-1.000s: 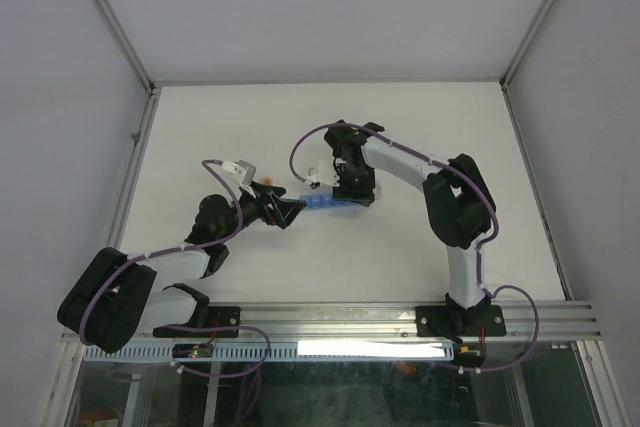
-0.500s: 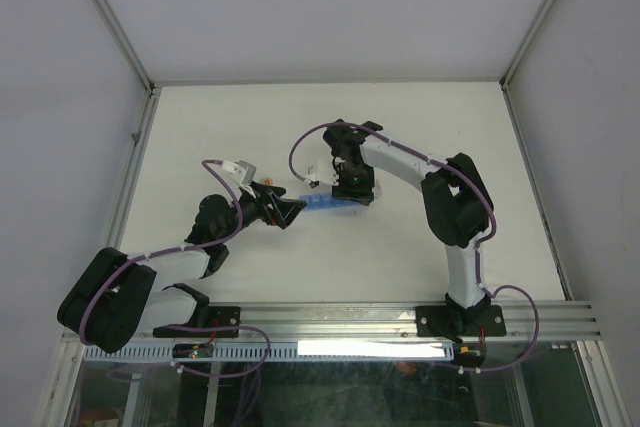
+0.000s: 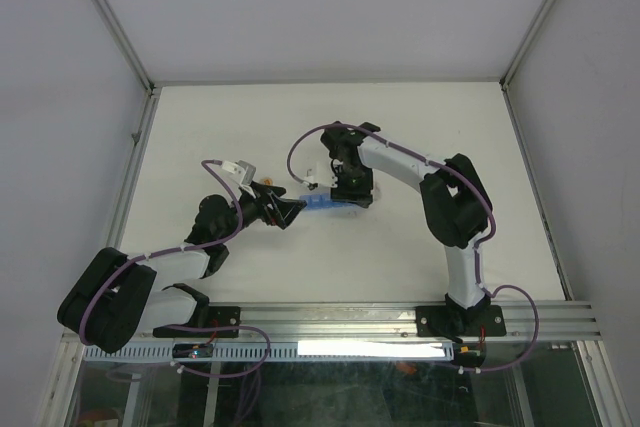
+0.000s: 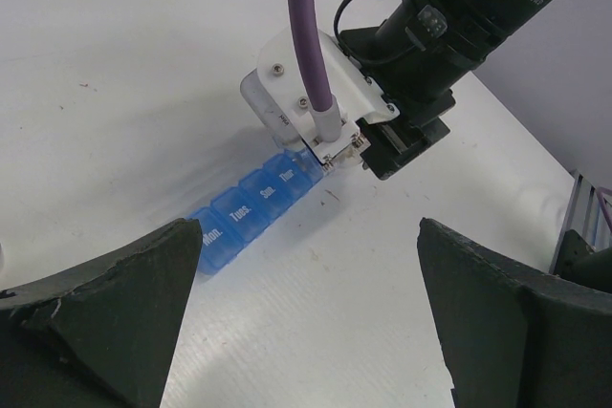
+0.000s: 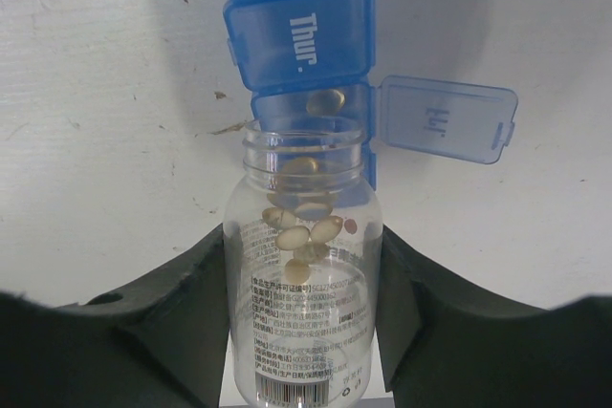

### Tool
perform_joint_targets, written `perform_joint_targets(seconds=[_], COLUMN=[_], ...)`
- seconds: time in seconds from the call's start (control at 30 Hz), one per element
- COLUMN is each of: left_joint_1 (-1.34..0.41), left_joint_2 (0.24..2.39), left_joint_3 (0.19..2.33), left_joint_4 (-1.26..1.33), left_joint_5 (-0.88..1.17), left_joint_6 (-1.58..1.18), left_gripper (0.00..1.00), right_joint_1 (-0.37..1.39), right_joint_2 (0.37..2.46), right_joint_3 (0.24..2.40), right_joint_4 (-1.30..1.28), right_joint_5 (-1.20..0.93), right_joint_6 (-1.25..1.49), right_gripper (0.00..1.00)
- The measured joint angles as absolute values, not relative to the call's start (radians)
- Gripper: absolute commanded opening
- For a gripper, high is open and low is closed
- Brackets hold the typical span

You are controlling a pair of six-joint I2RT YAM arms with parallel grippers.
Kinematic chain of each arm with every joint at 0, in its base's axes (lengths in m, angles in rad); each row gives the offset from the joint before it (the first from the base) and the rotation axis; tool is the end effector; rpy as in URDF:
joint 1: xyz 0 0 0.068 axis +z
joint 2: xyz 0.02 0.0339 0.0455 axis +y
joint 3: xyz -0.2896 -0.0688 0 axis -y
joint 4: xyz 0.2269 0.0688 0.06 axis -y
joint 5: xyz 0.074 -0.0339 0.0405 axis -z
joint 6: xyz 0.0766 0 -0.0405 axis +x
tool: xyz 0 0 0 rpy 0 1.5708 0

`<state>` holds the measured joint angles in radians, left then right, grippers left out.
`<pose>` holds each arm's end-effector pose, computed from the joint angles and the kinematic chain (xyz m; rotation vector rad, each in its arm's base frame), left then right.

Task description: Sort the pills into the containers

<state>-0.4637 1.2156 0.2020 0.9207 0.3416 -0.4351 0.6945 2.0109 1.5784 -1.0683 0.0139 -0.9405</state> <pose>0.1994 -0.1284 0.2106 0.2965 1.7251 -0.9531 0.2966 0.2456 0.1847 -2.2415 2.1031 -0.0344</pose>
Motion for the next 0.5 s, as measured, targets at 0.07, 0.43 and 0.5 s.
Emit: perform_joint_targets(seconds=[0.07,0.43,0.5], left_joint_1=[-0.464,-0.464,-0.464], left_joint_2=[1.216,1.216,1.216], left_joint_3=[0.202,0.202,0.202], left_joint_4=[0.921,0.921,0.921], left_joint_5=[0.342,0.342,0.342], left_joint_6=[-0.435,-0.435,-0.435], left_gripper=[0.99,0.99,0.99], right_joint_1=[0.694,0.69,0.688], right_joint_2=[2.012,2.017,2.017], right_joint_3=[1.58,1.584,1.584], right_joint_4=[-1.071,-1.066,-1.055], right_joint_5=[0.015,0.023,0.03], right_joint_6=[-0.936,-0.918,-0.917], right_gripper=[0.0,0.0,0.0])
